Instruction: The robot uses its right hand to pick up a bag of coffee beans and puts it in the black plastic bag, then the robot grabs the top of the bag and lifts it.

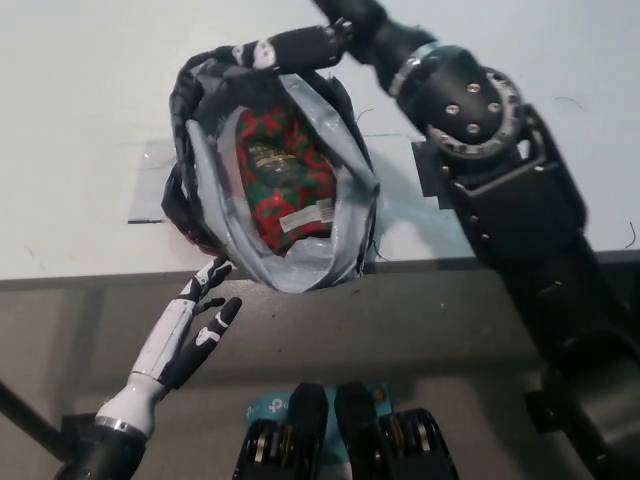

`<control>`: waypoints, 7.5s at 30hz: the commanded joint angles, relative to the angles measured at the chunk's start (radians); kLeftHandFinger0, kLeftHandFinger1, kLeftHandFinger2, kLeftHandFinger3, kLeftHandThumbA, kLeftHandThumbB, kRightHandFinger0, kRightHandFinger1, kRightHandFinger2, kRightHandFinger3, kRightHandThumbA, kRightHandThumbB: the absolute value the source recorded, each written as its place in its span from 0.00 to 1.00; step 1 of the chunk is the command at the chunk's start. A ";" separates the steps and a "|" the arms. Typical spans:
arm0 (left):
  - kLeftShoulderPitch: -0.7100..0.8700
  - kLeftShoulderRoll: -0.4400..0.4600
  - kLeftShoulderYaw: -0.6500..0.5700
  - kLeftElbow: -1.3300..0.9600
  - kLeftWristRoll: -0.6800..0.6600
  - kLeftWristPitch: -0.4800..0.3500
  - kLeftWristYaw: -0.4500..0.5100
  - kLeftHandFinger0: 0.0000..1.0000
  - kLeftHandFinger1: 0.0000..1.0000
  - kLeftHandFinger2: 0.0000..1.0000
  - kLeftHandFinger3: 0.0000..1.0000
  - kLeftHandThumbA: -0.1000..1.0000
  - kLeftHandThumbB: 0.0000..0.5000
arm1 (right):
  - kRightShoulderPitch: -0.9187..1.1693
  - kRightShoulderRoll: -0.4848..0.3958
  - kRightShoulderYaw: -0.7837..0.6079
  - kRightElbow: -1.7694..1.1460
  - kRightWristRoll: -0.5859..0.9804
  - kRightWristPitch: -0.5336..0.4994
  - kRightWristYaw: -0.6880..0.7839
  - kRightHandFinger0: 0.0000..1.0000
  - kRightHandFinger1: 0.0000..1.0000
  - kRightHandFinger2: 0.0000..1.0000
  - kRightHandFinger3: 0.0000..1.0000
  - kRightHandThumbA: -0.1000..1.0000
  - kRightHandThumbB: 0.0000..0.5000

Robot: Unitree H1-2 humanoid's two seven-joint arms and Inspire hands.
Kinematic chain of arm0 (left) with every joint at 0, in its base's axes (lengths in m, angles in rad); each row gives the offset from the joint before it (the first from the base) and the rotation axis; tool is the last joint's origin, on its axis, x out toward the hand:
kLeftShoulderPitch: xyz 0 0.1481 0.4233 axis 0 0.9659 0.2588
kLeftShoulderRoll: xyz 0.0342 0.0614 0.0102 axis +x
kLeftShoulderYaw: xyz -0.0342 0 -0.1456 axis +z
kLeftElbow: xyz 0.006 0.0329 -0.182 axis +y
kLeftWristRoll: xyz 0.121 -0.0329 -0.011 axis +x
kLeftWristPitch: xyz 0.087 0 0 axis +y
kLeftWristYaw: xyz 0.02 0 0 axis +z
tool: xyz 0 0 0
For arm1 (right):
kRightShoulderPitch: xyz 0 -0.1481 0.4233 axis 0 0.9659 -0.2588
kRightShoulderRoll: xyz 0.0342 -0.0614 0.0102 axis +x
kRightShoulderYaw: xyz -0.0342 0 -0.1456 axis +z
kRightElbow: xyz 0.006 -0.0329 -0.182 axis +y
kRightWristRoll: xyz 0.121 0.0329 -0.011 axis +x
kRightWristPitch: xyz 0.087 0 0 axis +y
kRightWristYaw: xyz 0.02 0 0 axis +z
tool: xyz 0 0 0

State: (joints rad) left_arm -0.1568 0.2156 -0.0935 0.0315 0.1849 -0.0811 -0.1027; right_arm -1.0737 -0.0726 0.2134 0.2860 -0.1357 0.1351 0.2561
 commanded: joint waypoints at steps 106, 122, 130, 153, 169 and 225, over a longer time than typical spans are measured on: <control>-0.023 0.019 -0.005 -0.008 0.012 -0.075 -0.005 0.78 0.82 0.97 1.00 0.91 0.15 | 0.042 0.070 0.067 0.447 -0.340 0.198 -0.278 1.00 1.00 1.00 1.00 0.88 0.83; -0.029 0.023 -0.008 -0.003 0.013 -0.082 -0.009 0.78 0.82 0.96 1.00 0.90 0.13 | -0.024 0.106 0.083 0.615 -0.342 0.146 -0.328 0.41 0.51 0.60 0.87 0.58 0.46; -0.035 0.024 -0.009 -0.008 0.017 -0.071 -0.011 0.78 0.83 0.97 1.00 0.90 0.13 | -0.031 0.103 0.069 0.659 -0.336 0.110 -0.395 0.02 0.15 0.33 0.31 0.30 0.34; -0.058 0.031 -0.014 0.004 0.016 -0.071 -0.017 0.77 0.81 0.95 1.00 0.94 0.15 | -0.017 0.091 -0.025 0.374 -0.224 0.218 -0.284 0.02 0.28 0.52 0.25 0.35 0.24; -0.069 0.030 -0.012 0.019 0.021 -0.085 -0.006 0.77 0.82 0.95 1.00 0.97 0.12 | -0.173 0.172 -0.180 0.258 -0.026 0.335 -0.049 0.00 0.29 0.57 0.49 0.43 0.27; -0.083 0.035 -0.032 0.012 0.064 -0.085 -0.013 0.78 0.76 0.89 1.00 0.99 0.13 | -0.734 0.231 -0.886 0.675 0.467 0.283 -0.404 0.00 0.08 0.71 1.00 0.00 0.13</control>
State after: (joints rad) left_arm -0.2220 0.2321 -0.1180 0.0803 0.2319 -0.1435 -0.1033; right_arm -1.5011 0.1296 -0.5716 0.9831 0.1139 0.4716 -0.0274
